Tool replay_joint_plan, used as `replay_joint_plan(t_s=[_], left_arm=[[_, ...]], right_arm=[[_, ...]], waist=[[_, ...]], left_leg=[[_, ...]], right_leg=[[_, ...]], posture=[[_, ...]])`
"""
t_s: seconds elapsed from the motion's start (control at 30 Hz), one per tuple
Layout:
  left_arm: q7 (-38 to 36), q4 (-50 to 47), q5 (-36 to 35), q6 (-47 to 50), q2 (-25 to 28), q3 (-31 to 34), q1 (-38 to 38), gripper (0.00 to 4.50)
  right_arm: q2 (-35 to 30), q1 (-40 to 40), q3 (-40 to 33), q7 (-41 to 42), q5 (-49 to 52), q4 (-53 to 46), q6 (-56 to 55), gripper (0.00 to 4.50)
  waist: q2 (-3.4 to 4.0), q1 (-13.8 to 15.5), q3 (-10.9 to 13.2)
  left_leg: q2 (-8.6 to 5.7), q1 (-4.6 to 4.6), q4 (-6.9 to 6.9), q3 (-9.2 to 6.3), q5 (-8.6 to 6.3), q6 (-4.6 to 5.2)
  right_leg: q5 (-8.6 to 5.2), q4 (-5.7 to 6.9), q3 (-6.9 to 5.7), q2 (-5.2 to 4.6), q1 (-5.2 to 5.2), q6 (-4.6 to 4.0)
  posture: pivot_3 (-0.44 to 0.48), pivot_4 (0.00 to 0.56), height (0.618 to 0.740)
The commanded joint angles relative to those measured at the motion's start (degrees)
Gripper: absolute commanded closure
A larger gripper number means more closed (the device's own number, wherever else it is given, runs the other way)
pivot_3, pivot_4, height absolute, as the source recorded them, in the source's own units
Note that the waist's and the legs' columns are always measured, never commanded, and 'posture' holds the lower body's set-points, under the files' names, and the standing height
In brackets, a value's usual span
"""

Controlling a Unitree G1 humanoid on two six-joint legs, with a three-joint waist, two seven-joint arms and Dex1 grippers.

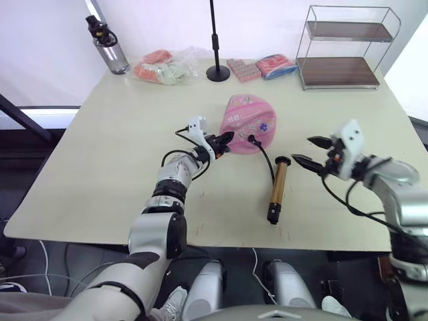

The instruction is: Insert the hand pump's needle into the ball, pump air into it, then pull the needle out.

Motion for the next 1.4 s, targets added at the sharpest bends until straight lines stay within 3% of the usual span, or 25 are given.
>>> replay_joint_plan(t_s=[0.03, 0.33, 0.4, 0.5, 0.6, 0.83, 0.87, 1.4], left_arm=[[1.1, 3.5, 2.1, 1.3, 0.1, -0.7, 1.3, 4.50], [0.6, 3.7, 2.1, 1.4, 0.6, -0.6, -0.1, 4.50], [0.5, 3.6, 2.0, 1.6, 0.7, -0.6, -0.5, 4.50], [0.5, 3.6, 1.9, 1.7, 0.7, -0.5, -0.9, 4.50], [0.6, 3.7, 1.8, 1.6, 0.9, -0.3, -1.3, 3.53], [0.5, 2.8, 1.4, 2.1, 1.3, 0.3, -1.9, 0.31], [0.4, 2.6, 1.4, 2.2, 1.4, 0.4, -2.0, 0.03], [-0.1, -6.6, 0.7, 5.4, 2.6, 0.2, -1.9, 0.03]], right_arm=[[-0.3, 5.4, -6.7, -0.3, 5.1, -6.4, -4.6, 0.64], [-2.5, 17.5, -14.6, 0.9, 11.3, -7.8, -13.5, 0.64], [-3.4, 19.9, -15.7, 2.6, 12.2, -7.5, -15.5, 0.13], [-4.5, 22.0, -16.1, 3.7, 13.1, -6.7, -18.2, 0.03], [-4.4, 22.4, -17.1, 4.3, 16.8, -6.8, -18.5, 0.00], [-4.8, 23.6, -16.7, 5.5, 20.7, -7.5, -19.9, 0.00], [-4.7, 23.6, -16.7, 5.4, 21.0, -7.5, -20.3, 0.00], [-5.5, 22.9, -15.0, 3.1, 22.9, -9.1, -21.0, 0.00]], waist=[[-0.04, 0.0, 0.0], [-0.11, -0.1, 0.1], [-0.11, 0.0, 0.1], [-0.13, 0.0, 0.1], [-0.13, -0.1, 0.1], [-0.15, 0.0, 0.1], [-0.14, 0.0, 0.1], [-0.16, -0.3, 0.1]], left_leg=[[0.00, -0.01, -0.01, -0.01, 0.00, 0.00], [0.02, 0.07, 0.02, 0.04, 0.00, 0.01], [0.02, 0.08, 0.02, 0.03, 0.00, 0.02], [0.02, 0.07, 0.02, 0.00, 0.00, 0.02], [0.02, 0.08, 0.04, 0.06, 0.00, 0.02], [0.03, 0.17, 0.11, 0.03, 0.02, 0.05], [0.03, 0.17, 0.12, 0.03, 0.02, 0.05], [0.04, 0.18, 0.19, 0.07, 0.05, 0.08]], right_leg=[[0.00, -0.01, -0.02, 0.00, 0.00, 0.00], [0.00, 0.00, -0.04, 0.00, 0.10, 0.01], [0.00, 0.00, -0.05, 0.01, 0.10, 0.01], [0.00, 0.00, -0.08, 0.02, 0.12, 0.01], [0.00, 0.00, -0.04, 0.01, 0.13, 0.01], [0.00, 0.07, -0.07, 0.02, 0.21, 0.01], [0.00, 0.08, -0.07, 0.02, 0.21, 0.02], [0.01, 0.21, -0.01, 0.03, 0.19, 0.01]], posture=[[0.000, 0.150, 0.731], [0.000, 0.150, 0.731], [0.000, 0.150, 0.731], [0.000, 0.150, 0.731], [0.000, 0.150, 0.731], [0.000, 0.150, 0.731], [0.000, 0.150, 0.731], [0.000, 0.150, 0.731]])
